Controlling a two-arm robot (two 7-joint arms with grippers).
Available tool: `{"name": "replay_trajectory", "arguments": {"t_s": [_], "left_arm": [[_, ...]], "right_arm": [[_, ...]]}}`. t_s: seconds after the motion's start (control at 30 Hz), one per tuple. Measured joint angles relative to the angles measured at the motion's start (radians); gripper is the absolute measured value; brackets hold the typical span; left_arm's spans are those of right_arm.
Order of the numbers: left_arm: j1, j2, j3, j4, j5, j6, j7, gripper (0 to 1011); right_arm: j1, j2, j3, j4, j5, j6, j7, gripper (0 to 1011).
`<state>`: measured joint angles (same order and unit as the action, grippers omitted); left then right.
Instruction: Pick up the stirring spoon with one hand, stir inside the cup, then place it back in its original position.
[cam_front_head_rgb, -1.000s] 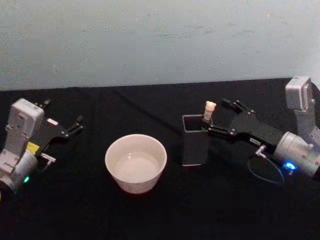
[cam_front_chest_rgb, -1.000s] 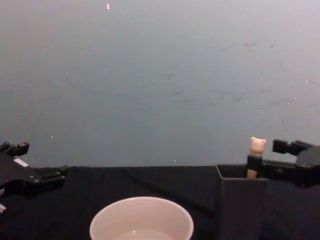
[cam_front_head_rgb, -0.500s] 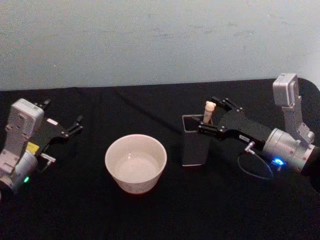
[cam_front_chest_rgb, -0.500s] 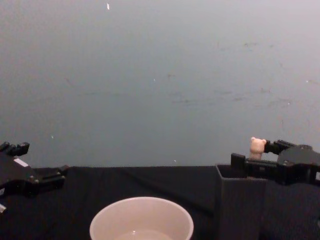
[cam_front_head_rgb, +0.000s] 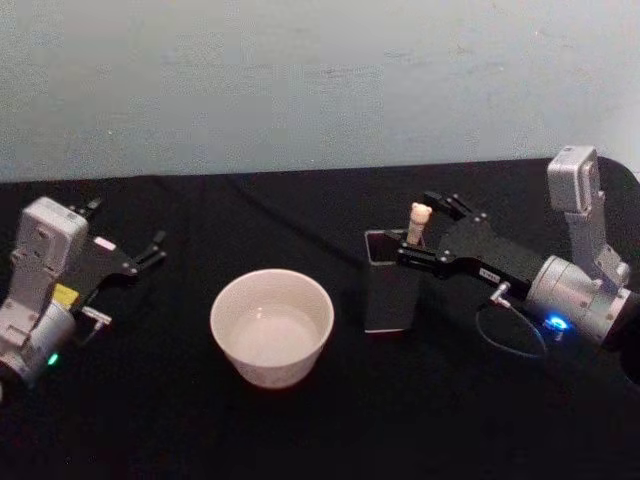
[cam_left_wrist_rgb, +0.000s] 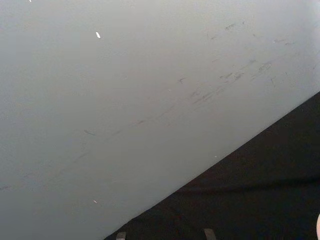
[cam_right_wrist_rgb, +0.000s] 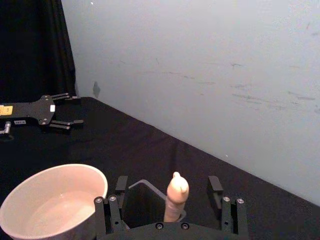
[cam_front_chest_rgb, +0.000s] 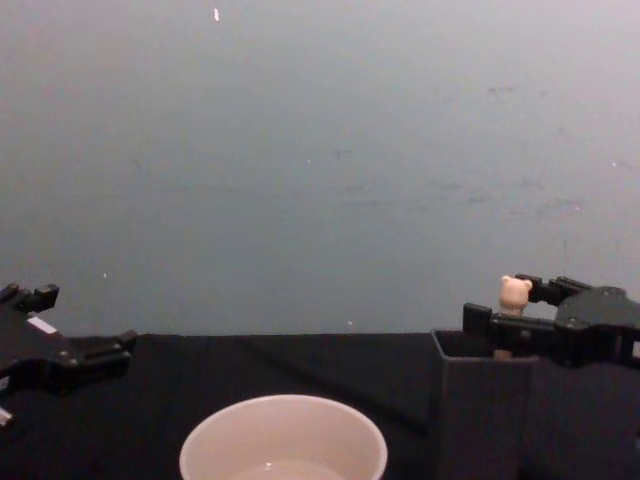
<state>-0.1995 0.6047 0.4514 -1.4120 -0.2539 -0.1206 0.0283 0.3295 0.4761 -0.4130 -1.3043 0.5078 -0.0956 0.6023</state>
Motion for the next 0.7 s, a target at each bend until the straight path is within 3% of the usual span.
{"name": "replay_trajectory", "arguments": {"t_s": [0.27,0.7], "left_arm": [[0.000,0.000,0.000,0.000,0.000,0.000,0.000,1001],[0.000,0.000,0.000,0.000,0.000,0.000,0.000,1001]], "right_arm": [[0.000,0.001,-0.001,0.000,0.000,0.001,0.000,889],[0.000,0.001,-0.001,0.000,0.002,0.002,0.000,473]]}}
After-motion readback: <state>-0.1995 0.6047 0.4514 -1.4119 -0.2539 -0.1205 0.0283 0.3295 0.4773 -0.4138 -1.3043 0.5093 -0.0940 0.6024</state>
